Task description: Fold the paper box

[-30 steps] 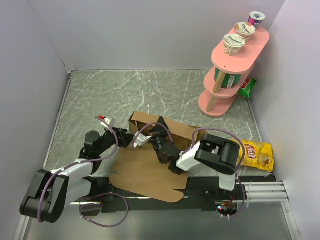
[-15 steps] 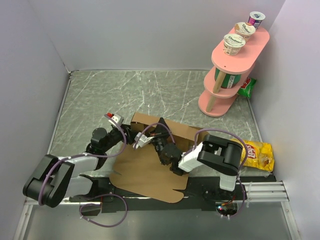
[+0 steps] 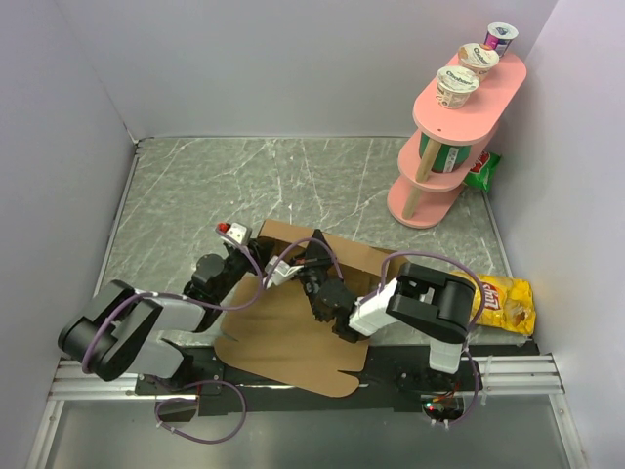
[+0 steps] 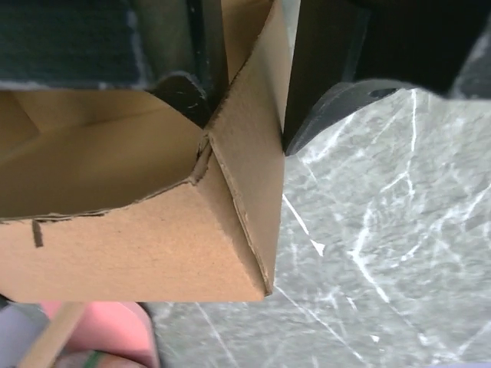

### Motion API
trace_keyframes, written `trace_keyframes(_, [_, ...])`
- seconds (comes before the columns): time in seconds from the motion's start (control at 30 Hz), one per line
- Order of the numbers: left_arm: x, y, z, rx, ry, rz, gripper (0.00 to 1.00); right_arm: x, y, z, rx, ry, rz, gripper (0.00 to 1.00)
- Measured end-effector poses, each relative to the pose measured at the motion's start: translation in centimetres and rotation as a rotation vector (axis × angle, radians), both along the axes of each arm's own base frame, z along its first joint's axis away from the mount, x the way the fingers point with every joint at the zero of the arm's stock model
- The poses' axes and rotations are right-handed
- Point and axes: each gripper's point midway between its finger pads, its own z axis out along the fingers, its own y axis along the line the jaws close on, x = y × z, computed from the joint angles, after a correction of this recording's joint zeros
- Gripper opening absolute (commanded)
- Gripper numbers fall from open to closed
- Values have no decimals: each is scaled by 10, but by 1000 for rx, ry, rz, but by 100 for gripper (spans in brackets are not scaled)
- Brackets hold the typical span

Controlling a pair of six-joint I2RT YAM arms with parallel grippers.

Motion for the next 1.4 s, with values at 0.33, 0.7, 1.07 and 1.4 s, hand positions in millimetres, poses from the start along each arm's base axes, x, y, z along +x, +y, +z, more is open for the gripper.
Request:
trace_keyframes(0.33, [9,-1,-1,53,-42,142,4,0,-7,1,9,5,-20,0])
trace_keyframes(0.7, [16,-6,-1,108,-65,239,2,2,-12,1,14,9,-42,0])
trace_keyframes(1.07, [14,-10,-1,138,-80,223,3,1,-16,1,39,30,-36,6])
trace_keyframes(1.4, [2,-28,-2,133,-100,71,1,-22,-28,-7,110,82,8,57])
